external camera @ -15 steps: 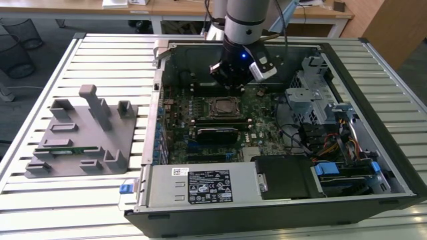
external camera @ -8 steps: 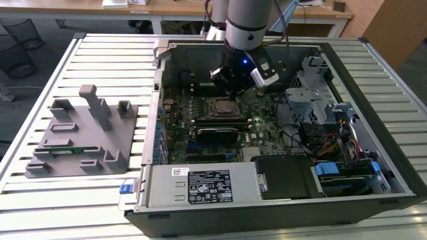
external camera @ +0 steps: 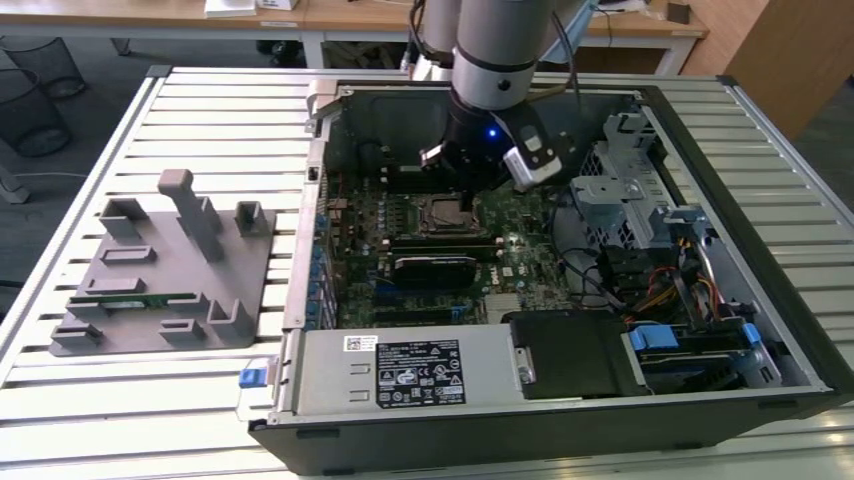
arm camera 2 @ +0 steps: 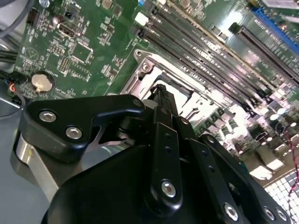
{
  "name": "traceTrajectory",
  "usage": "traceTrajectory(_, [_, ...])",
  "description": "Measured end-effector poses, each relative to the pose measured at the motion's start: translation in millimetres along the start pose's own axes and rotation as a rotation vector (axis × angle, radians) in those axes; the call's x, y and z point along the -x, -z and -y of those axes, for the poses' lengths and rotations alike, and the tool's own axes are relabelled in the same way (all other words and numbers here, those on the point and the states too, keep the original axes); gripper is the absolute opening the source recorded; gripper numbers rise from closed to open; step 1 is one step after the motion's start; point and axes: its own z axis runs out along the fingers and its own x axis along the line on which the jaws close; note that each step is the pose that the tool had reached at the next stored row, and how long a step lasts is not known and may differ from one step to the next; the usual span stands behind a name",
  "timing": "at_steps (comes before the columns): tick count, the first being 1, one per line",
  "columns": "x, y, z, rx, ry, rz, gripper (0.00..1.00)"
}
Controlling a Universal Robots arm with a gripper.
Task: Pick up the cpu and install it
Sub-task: 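Install the second cpu locking lever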
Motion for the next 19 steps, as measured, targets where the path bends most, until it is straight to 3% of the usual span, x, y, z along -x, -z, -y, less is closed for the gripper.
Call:
traceTrajectory(3, [-0.1,0.1,1.3,0.0025,0.0,-0.0066,0.11])
traceTrajectory(8, [-4.0,0.5,10.4,0.0025,0.001,-0.007,0.11])
traceTrajectory(12, [-14.2,0.0,14.3,0.0026,0.004,-0.007,0.11])
traceTrajectory(19, [-17.6,0.3,25.2,0.0028,0.004,-0.0095,0.11])
